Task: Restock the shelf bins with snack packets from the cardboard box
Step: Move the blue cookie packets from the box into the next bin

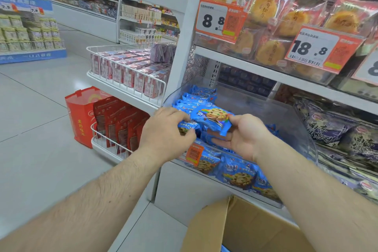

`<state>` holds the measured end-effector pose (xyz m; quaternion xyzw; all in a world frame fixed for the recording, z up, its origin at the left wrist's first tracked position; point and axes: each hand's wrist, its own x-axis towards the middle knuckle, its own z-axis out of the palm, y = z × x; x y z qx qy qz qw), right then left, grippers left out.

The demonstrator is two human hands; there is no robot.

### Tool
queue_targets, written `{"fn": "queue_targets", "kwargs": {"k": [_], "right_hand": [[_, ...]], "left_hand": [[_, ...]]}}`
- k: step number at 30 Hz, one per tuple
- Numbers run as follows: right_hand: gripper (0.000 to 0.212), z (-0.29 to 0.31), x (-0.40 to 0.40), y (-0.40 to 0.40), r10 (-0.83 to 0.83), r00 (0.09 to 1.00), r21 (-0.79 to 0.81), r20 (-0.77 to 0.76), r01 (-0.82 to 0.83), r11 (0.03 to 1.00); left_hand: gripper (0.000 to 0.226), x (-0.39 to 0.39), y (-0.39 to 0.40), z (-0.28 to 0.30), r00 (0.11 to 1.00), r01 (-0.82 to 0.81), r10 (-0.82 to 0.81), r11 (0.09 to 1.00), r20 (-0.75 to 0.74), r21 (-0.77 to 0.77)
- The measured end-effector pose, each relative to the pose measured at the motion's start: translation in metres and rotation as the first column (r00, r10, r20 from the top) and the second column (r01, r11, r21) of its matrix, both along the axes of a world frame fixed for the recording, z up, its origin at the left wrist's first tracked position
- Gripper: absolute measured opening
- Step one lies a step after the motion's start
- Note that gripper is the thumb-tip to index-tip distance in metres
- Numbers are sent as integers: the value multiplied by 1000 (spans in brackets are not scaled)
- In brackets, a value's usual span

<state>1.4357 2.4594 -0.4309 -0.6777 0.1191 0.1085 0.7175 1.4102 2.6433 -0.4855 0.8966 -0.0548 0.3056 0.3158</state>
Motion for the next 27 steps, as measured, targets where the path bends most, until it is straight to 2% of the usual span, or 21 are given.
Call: {"fn": "queue_targets", "kwargs": {"k": [3,8,10,12,14,17,20,21,23,25,27], "right_hand": [[24,-4,-6,-22,-106,991,-20,84,108,994],[19,-5,-20,-41,-141,966,-116,218,170,979],[19,-4,-24,-42,-154,950,-154,273,202,967],[18,-5,-27,-42,-153,937,-189,315,220,957],[20,-6,-31,-40,-144,929,-226,342,230,947],[24,-7,-34,-36,-139,923,-243,358,236,941],[21,-5,-36,-35,-168,918,-211,361,255,943],[21,-5,-37,-35,-180,916,-198,358,263,944],[21,-3,-38,-37,-210,913,-161,350,279,947],[21,-2,-37,-38,-229,914,-137,335,287,948],[21,0,-36,-38,-234,923,-126,306,283,951]], "left_hand": [[26,3,-5,1,997,-77,76,994,10,77],[22,2,-5,13,985,-148,163,968,-58,204],[30,0,0,24,982,-184,190,948,5,259],[25,-6,4,35,980,-200,186,939,77,280],[20,-16,0,42,986,-162,164,907,29,388],[33,-27,-9,33,992,-83,122,833,-34,547],[22,-18,1,42,999,-31,31,861,10,507],[19,-10,7,51,1000,21,-8,846,-27,533],[26,4,16,75,964,218,-55,722,-259,657],[41,18,15,93,878,402,5,533,-478,744],[53,30,9,104,830,471,91,416,-551,778]]}}
